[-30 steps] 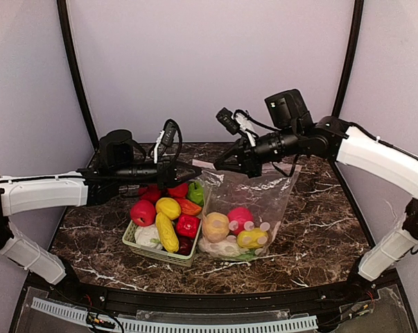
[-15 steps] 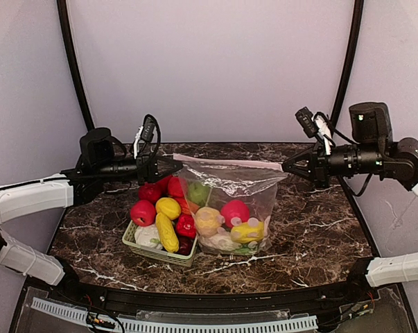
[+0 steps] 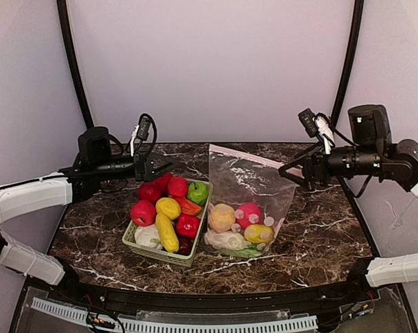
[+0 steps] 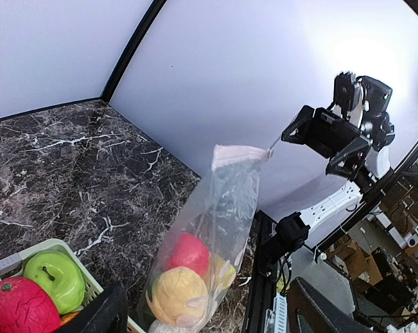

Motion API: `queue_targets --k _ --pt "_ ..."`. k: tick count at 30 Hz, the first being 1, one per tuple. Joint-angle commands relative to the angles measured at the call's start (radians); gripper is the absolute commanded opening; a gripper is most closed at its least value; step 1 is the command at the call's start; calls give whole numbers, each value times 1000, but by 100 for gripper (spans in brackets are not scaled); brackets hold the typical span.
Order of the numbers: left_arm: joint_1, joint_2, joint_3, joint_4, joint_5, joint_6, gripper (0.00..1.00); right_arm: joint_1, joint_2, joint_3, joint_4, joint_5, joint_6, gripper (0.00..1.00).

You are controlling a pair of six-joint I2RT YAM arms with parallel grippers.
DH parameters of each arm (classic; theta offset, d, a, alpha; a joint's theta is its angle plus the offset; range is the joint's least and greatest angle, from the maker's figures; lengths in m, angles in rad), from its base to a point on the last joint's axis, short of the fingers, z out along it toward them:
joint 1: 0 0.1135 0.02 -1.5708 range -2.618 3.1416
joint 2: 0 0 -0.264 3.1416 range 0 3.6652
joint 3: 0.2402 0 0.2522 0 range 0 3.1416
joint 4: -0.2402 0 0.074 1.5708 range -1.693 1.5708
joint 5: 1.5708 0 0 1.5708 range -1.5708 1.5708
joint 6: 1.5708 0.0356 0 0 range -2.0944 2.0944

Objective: Place the food in the zip-top bag and seal the zipper
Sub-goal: Reset both arms

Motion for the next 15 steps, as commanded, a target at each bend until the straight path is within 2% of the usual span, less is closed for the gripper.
queue_targets --k 1,3,6,9,15 --pt "-1 -49 20 -119 -46 45 84 -6 11 -12 80 163 91 93" --pt "1 -63 45 -208 -103 86 86 -14 36 0 81 272 129 98" --pt "23 -64 86 -324 -196 114 90 -61 69 13 86 339 174 99" --pt "81 -64 103 -427 -243 118 91 -153 92 12 94 321 223 99" --pt "311 -108 78 -525 -223 122 92 -417 81 -62 133 179 302 99"
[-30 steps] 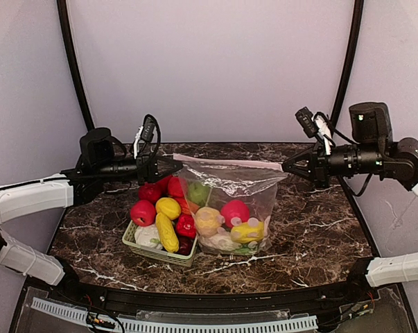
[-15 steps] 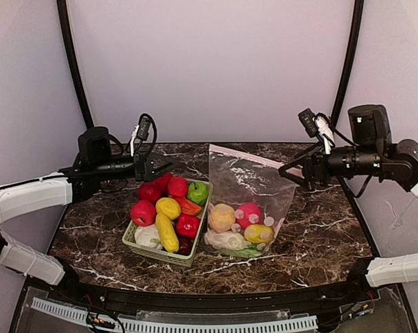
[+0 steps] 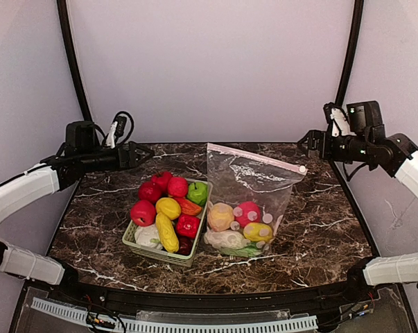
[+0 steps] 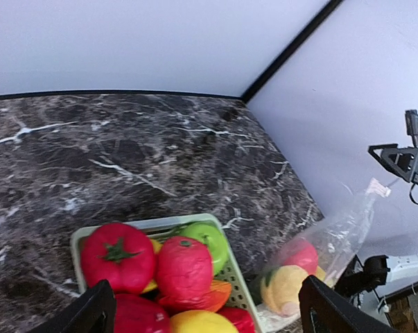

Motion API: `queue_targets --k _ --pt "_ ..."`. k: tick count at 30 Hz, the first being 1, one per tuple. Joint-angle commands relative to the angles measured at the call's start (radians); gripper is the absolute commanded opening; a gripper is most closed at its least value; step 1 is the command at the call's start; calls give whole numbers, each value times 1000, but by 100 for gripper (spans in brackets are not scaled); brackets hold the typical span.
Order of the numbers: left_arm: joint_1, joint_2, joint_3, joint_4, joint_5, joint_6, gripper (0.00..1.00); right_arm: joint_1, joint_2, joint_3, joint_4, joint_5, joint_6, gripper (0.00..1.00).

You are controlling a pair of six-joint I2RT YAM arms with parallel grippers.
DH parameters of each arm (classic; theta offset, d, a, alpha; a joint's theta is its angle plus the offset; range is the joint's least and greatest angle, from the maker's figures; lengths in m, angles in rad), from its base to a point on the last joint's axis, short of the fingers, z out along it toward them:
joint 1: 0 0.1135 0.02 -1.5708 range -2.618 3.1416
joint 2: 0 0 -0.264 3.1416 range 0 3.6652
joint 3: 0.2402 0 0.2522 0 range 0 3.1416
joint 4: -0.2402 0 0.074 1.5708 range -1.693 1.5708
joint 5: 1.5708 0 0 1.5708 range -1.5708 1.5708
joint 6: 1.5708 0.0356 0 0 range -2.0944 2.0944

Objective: Place the food in the zip-top bag and seal the zipper
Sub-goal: Reset both arms

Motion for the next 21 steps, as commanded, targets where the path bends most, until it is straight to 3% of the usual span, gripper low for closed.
queue_targets --k 1,5,8,14,21 --pt "185 -60 -13 -146 -11 28 93 -181 -28 -65 70 -100 84 99" --pt "411 -90 -33 -233 35 61 94 -301 -68 -146 121 -115 62 99" --pt "499 -145 -18 -328 -74 141 96 -347 -153 -236 206 -112 3 99" --pt "507 -295 -14 -431 -427 314 98 -364 -344 -384 380 -127 -120 99" --pt "507 -494 -174 -316 -514 386 99 -366 -455 -520 500 -106 -152 99"
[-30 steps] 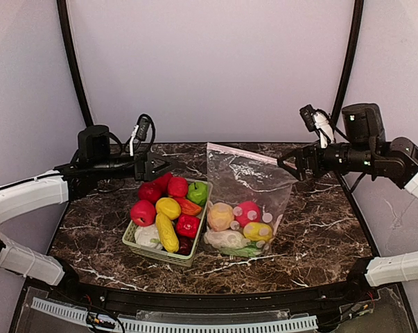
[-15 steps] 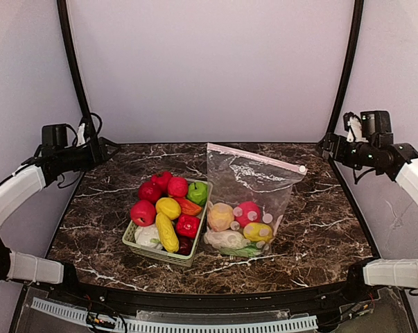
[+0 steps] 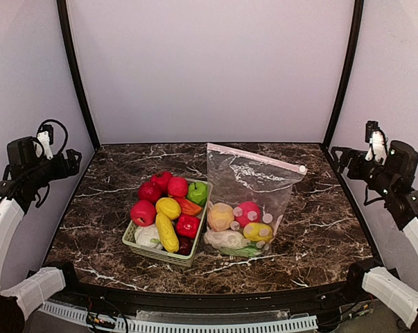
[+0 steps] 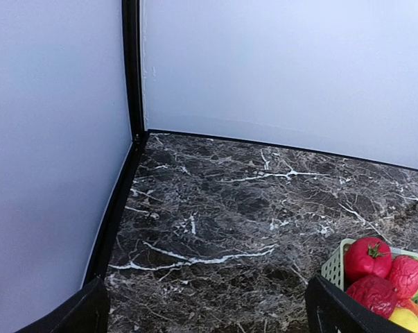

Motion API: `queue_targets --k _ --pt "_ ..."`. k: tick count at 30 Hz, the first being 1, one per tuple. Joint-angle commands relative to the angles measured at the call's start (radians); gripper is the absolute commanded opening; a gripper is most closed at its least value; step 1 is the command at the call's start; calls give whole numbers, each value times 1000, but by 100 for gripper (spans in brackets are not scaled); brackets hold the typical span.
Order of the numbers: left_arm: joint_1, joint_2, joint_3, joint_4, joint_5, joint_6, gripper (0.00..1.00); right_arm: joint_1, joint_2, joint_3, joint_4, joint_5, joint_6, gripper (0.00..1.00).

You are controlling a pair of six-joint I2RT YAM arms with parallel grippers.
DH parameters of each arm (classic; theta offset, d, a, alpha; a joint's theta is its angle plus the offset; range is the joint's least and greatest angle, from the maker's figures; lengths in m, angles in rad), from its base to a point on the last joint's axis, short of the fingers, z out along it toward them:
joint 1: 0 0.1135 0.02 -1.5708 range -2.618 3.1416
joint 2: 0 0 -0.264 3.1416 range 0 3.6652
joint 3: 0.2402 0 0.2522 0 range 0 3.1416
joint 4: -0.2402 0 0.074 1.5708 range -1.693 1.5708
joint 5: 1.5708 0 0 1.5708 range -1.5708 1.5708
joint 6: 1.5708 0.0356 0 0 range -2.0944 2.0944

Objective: Place the food in the zip-top bag and seal the zipper
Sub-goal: Reset both arms

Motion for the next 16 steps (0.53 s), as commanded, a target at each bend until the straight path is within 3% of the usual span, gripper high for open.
queue_targets --k 1,16 --pt "4 -76 -84 25 -103 73 99 -6 -35 -70 119 12 -34 99" --pt "4 -82 -86 8 -179 82 99 -7 -60 -100 133 34 -22 99"
